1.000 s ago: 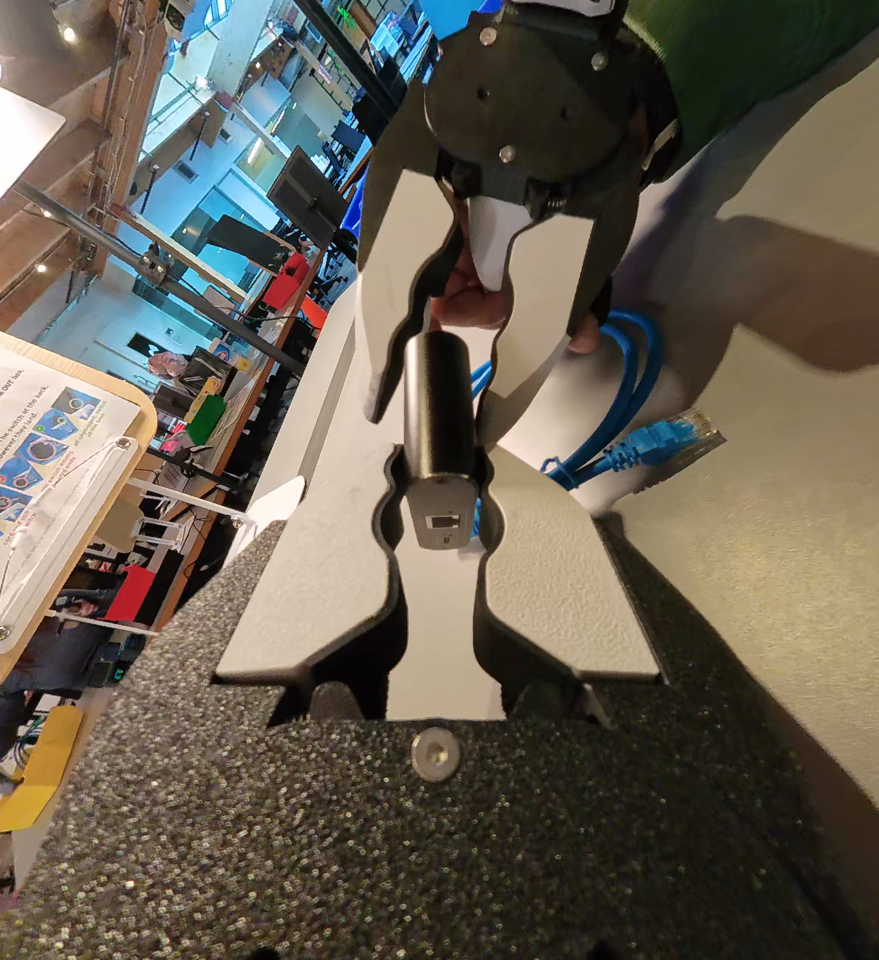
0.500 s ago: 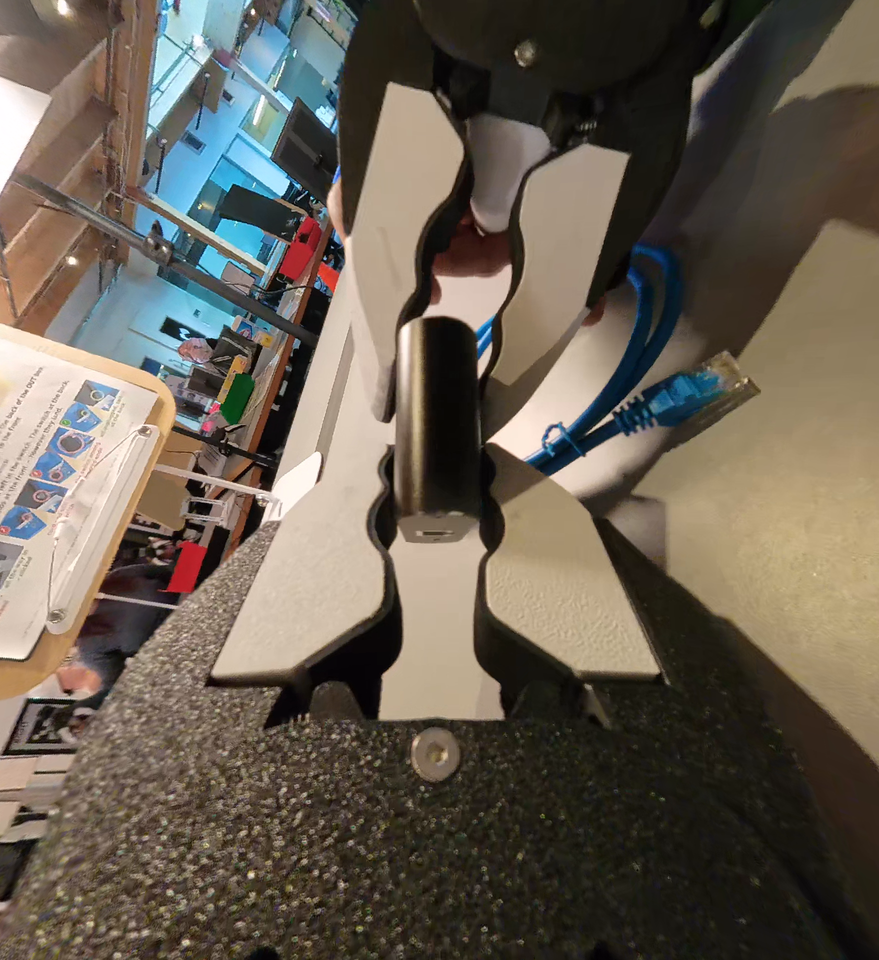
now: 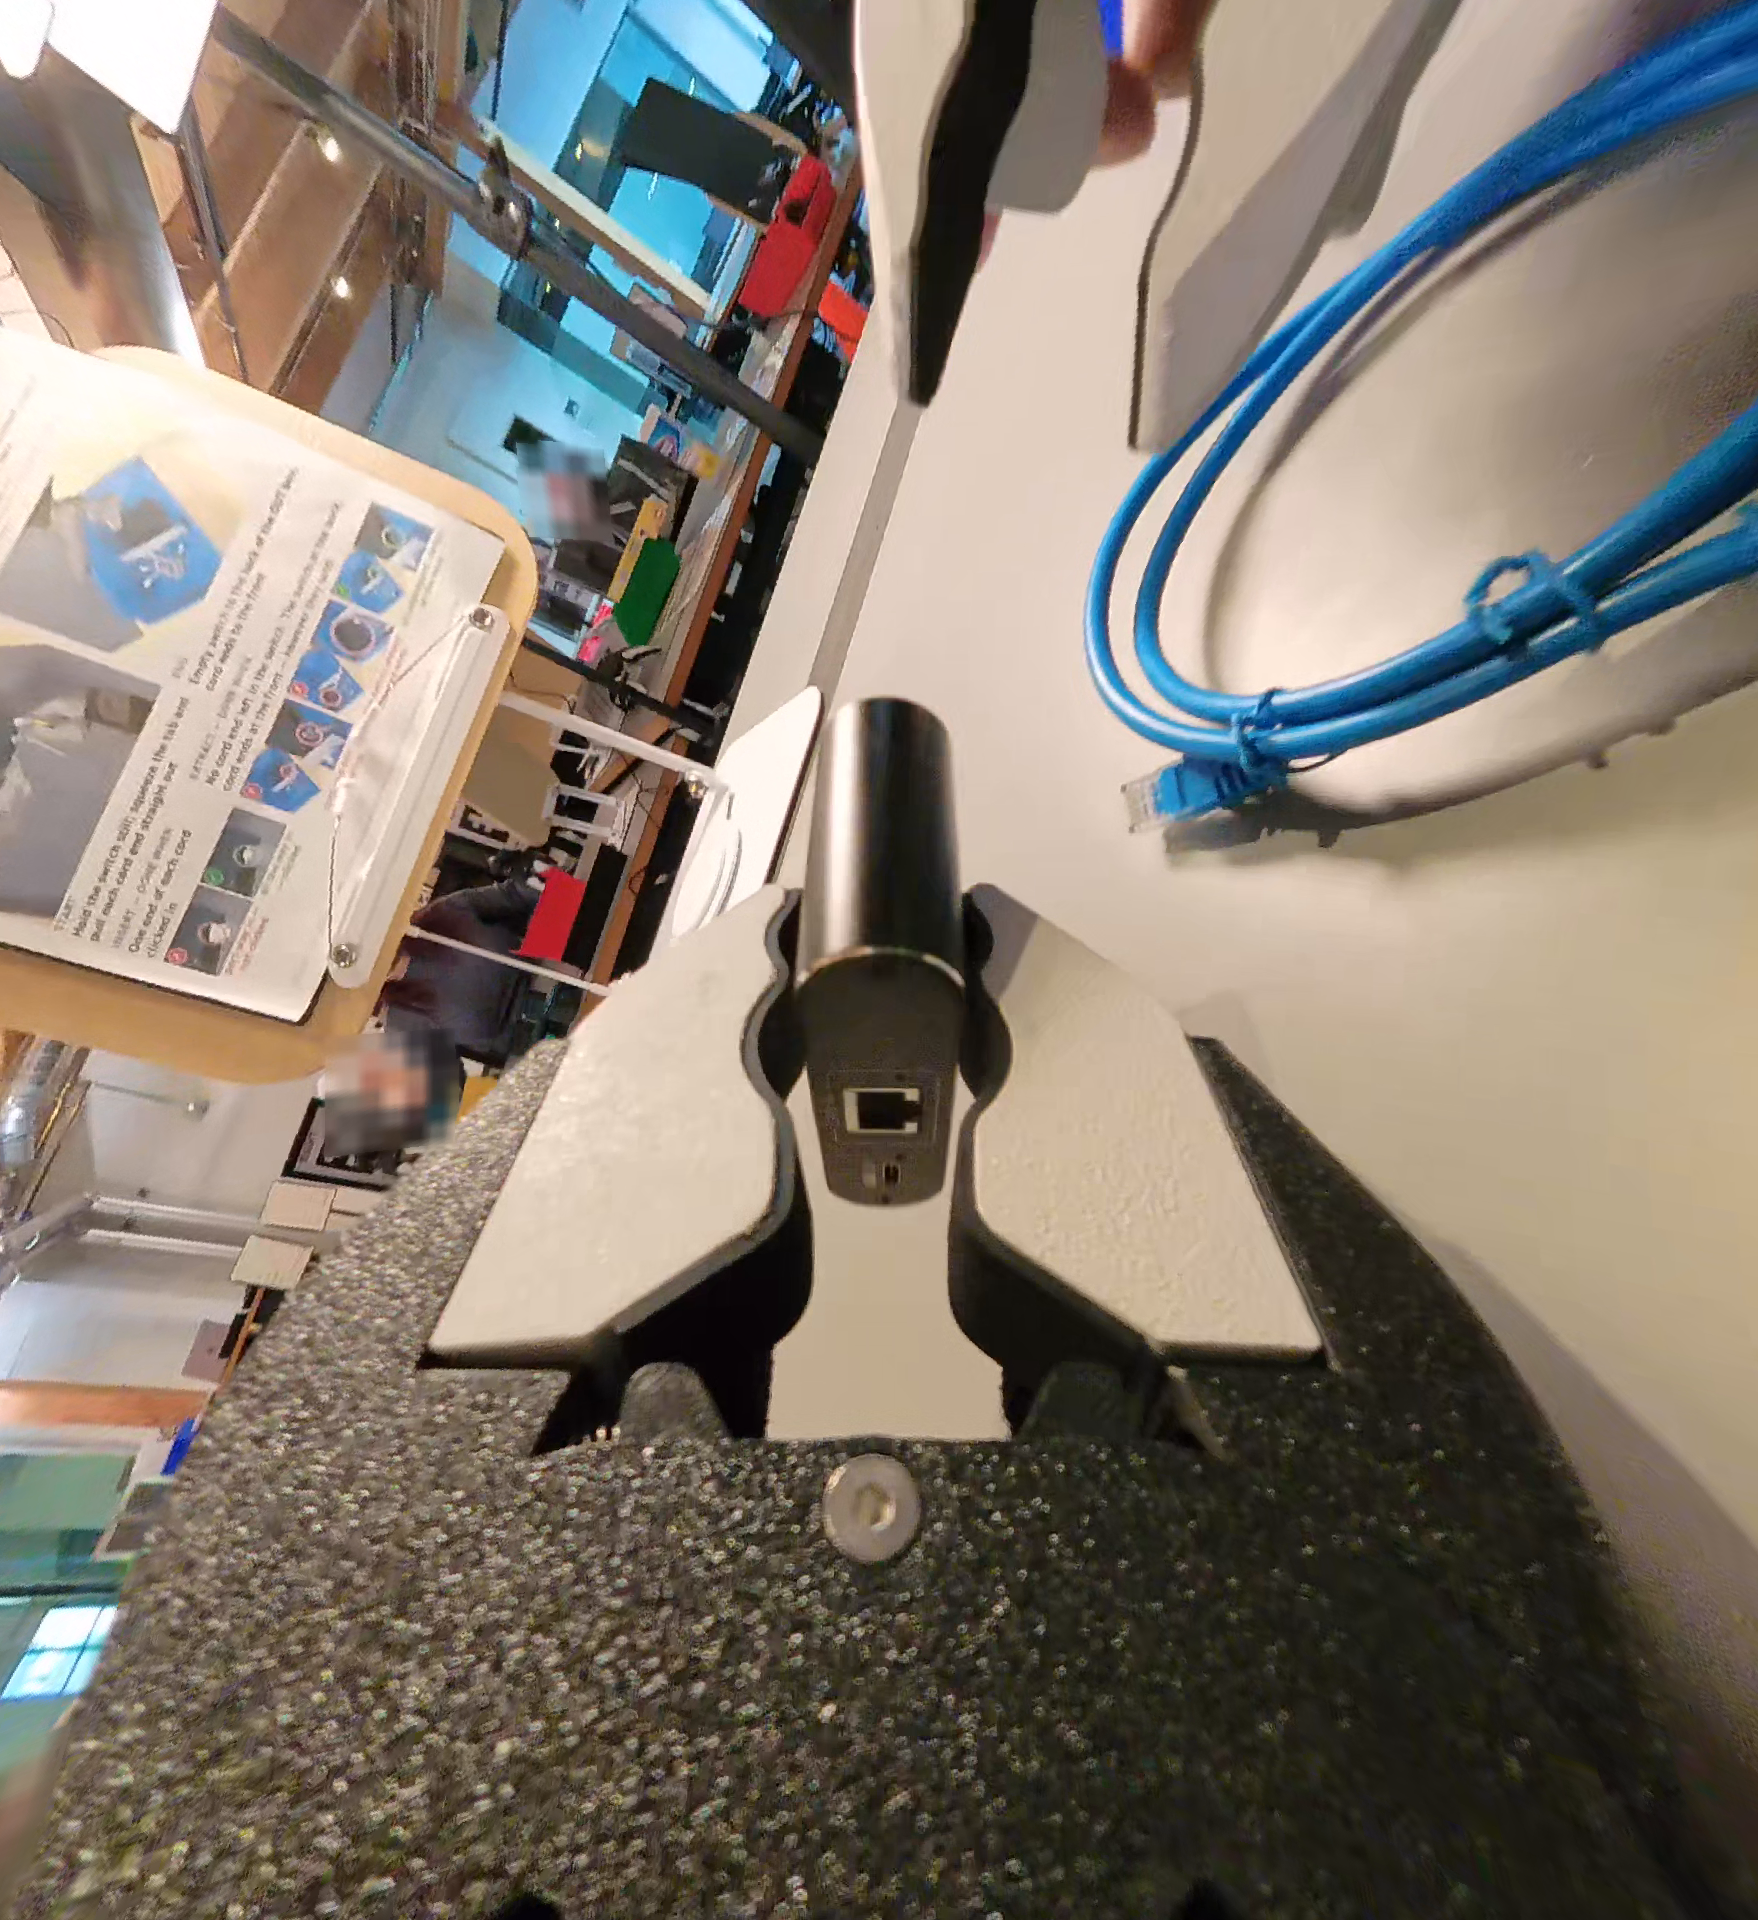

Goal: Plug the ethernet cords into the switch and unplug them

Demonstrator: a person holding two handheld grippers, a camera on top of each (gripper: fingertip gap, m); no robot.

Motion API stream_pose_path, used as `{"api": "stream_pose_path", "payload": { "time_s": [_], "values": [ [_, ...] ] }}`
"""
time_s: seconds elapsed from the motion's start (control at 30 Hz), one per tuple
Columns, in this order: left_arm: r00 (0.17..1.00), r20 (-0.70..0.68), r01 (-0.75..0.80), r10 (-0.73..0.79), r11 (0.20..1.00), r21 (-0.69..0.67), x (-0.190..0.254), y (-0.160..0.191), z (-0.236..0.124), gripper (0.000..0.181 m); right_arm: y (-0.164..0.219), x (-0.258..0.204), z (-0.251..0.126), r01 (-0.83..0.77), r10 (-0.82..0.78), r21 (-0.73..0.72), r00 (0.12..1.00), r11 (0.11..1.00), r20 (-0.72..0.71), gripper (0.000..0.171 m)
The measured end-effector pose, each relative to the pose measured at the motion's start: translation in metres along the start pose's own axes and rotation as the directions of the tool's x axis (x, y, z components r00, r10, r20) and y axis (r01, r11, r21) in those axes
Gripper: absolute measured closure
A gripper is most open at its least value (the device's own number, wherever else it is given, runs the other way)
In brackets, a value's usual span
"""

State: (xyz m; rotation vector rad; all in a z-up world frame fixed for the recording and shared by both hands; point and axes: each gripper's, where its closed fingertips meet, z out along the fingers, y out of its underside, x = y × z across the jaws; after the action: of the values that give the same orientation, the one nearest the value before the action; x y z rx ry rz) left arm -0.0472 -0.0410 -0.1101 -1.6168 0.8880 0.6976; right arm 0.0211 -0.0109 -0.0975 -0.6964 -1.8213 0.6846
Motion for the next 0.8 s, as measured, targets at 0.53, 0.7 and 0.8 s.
{"api": "stream_pose_path", "payload": {
  "time_s": [0.53,0.7,0.8],
  "values": [
    [0.997,-0.072,0.009,0.002,0.989,0.147,0.012,-0.031,-0.005,0.154,-0.005,-0.026,0.011,-0.086,0.09,-0.066,0.994,0.994,0.068,0.123],
    [0.988,-0.156,0.052,0.013,0.915,0.401,0.025,-0.08,-0.028,0.154,-0.009,-0.033,0.01,0.094,-0.094,0.01,0.994,0.996,0.047,0.119],
    [0.979,-0.201,0.094,0.011,0.859,0.503,0.034,-0.108,-0.041,0.154,-0.02,-0.038,0.007,0.065,-0.071,0.086,0.995,0.994,0.065,0.114]
  ]
}}
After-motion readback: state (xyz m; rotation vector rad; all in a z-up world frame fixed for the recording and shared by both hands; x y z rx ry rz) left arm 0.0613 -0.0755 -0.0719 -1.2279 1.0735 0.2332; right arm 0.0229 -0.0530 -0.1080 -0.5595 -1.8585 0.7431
